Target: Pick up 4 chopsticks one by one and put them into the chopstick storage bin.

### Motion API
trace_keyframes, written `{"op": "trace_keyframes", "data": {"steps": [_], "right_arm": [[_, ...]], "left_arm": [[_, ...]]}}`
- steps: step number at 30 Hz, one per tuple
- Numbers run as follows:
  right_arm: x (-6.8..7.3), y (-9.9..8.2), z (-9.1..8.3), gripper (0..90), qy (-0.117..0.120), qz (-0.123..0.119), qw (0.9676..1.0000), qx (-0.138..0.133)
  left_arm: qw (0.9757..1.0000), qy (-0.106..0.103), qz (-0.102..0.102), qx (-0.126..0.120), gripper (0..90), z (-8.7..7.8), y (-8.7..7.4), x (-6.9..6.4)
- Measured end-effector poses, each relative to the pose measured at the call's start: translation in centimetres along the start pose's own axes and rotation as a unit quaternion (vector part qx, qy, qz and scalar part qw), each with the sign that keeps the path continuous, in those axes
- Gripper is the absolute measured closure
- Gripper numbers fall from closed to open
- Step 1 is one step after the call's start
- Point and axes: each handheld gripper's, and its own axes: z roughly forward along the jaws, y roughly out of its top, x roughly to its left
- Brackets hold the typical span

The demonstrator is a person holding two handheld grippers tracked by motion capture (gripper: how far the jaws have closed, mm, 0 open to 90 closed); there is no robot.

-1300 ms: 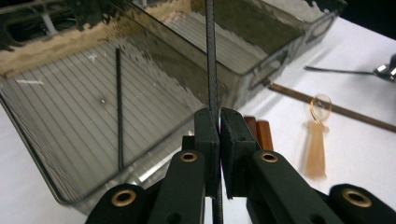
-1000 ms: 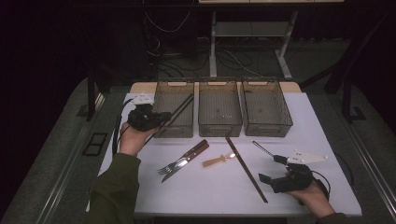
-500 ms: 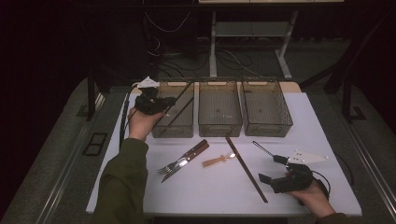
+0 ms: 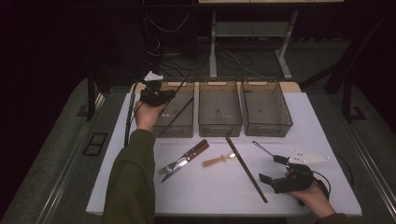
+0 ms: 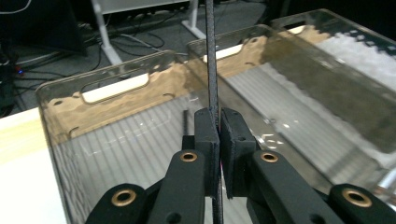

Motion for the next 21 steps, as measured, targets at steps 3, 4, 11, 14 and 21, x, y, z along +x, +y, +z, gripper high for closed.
{"op": "trace_keyframes", "data": {"steps": [3, 4, 11, 14, 21], "right_arm": [[0.0, 0.0, 0.0, 2.5, 0.001, 0.002, 1.0, -0.002], [0.0, 0.0, 0.0, 2.5, 0.001, 0.002, 1.0, -0.004], [-0.1, -0.1, -0.1, 2.5, 0.0, 0.007, 1.0, -0.005], [-0.1, -0.1, -0.2, 2.5, 0.0, 0.009, 0.9999, -0.006], [-0.1, -0.1, -0.2, 2.5, 0.001, 0.006, 1.0, -0.003]], "left_arm": [[0.9999, 0.008, -0.002, -0.015, 85.4, 0.6, -0.3, 0.5], [0.9998, 0.012, -0.002, -0.016, 85.4, 0.9, -0.4, 0.6], [0.9996, 0.027, -0.003, 0.001, 85.5, 2.4, -1.0, 1.0], [0.9995, 0.029, 0.002, 0.01, 85.4, 2.7, -1.1, 0.9], [0.9994, 0.027, 0.007, 0.02, 85.3, 3.2, -1.3, 0.6]]}}
